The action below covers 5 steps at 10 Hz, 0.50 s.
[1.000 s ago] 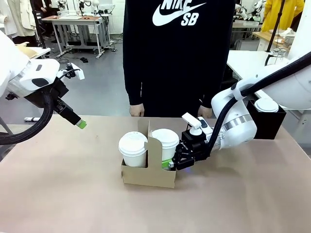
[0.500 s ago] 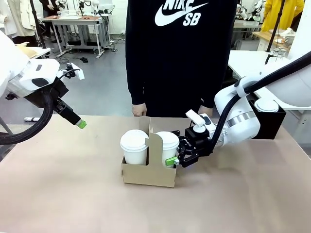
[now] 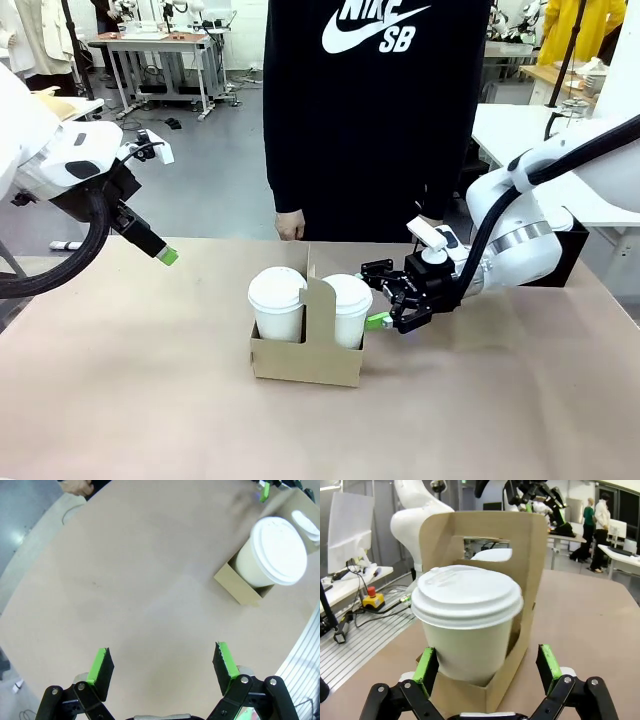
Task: Pour a drink into a cup and package it in a carrier.
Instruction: Insert the held 600 ml Paper Cup into the Cup Carrier.
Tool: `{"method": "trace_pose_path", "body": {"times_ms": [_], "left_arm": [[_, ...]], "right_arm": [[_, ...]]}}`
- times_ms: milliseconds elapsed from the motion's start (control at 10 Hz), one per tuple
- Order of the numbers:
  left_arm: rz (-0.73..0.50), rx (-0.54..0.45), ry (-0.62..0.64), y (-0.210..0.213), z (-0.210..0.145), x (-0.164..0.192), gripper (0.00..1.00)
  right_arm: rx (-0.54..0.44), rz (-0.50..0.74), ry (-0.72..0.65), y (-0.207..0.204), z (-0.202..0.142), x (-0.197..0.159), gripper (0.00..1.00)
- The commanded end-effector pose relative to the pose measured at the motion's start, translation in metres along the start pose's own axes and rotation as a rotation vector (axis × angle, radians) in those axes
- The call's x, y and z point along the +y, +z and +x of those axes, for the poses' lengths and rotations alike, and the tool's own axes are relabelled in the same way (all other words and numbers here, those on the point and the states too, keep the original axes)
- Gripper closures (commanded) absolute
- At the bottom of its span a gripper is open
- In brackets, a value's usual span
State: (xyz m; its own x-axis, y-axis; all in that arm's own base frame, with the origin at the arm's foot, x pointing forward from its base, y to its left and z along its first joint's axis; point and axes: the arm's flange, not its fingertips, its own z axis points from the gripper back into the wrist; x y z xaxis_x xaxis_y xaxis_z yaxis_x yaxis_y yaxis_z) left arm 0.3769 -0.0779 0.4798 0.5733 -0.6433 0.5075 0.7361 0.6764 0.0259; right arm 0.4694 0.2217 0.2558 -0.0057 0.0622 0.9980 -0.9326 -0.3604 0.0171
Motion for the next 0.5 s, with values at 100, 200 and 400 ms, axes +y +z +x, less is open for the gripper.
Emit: {"method": "trace_pose_path", "body": {"times_ms": [100,200,400], "left_arm": [[0.008,0.002,0.013,0.000,0.000,0.000,0.00],[0.008,0.002,0.013,0.000,0.000,0.000,0.00],[0.008,0.002,0.013,0.000,0.000,0.000,0.00]], "right_arm": [[-0.006,-0.015,-0.035,0.018,0.010,0.015,0.00],[0.012,-0.050,-0.049,0.031,0.013,0.020,0.00],[0.067,-0.168,-0.105,0.072,0.026,0.040,0.00]]}}
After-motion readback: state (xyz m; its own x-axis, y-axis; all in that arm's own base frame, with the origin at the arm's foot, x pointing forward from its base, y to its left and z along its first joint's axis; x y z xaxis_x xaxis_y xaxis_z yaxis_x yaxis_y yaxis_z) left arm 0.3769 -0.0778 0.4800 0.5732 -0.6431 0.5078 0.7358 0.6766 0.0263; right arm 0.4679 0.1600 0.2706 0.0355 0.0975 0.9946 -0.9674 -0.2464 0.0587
